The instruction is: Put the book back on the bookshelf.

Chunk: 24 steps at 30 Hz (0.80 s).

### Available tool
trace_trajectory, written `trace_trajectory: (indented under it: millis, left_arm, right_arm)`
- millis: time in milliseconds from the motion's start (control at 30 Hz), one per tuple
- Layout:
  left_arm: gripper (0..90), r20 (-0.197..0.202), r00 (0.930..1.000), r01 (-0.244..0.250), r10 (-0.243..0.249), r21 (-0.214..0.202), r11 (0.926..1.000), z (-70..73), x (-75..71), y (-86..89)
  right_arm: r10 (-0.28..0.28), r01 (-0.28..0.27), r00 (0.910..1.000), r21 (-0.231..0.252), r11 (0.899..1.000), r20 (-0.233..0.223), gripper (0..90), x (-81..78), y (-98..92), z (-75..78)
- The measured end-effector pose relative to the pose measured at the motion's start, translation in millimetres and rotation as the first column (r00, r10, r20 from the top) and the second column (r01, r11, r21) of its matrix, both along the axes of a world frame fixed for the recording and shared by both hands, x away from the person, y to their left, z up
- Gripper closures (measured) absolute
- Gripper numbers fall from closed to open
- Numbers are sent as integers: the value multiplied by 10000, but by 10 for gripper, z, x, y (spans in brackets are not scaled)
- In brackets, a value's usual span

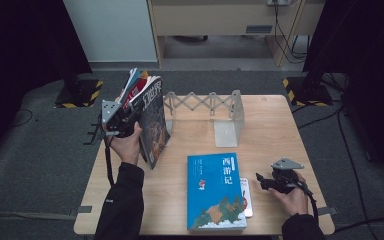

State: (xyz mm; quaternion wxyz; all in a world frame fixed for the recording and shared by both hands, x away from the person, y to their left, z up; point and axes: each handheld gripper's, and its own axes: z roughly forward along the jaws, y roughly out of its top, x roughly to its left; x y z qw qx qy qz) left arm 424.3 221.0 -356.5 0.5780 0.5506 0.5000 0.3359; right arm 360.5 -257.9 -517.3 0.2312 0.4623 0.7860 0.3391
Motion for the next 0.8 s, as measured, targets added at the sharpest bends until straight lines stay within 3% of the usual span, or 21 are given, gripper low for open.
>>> trace_trajectory:
  millis: [133,333,467,633,800]
  left_arm:
    - [822,-41,9999,-125,124,-200,9997,-9,76,-24]
    - [822,81,9994,-336,334,293,9990,13,178,-94]
    - [822,114,9987,-492,491,114,9987,-12,233,-68]
    - [821,206,9988,-442,434,352,9984,-26,215,-48]
    - [820,29,9995,-315,313,523,9981,-40,133,-1]
  right_arm:
    - [20,-20,10000,-40,10000,-8,271,7,-1,-4]
    - [27,-27,10000,-15,10000,60,272,11,0,0]
    - [50,-50,9999,-49,10000,97,273,17,-5,0]
    - [71,-70,9999,-39,10000,110,274,19,-3,2]
    - [146,-145,9998,-56,9999,162,273,10,-3,11]
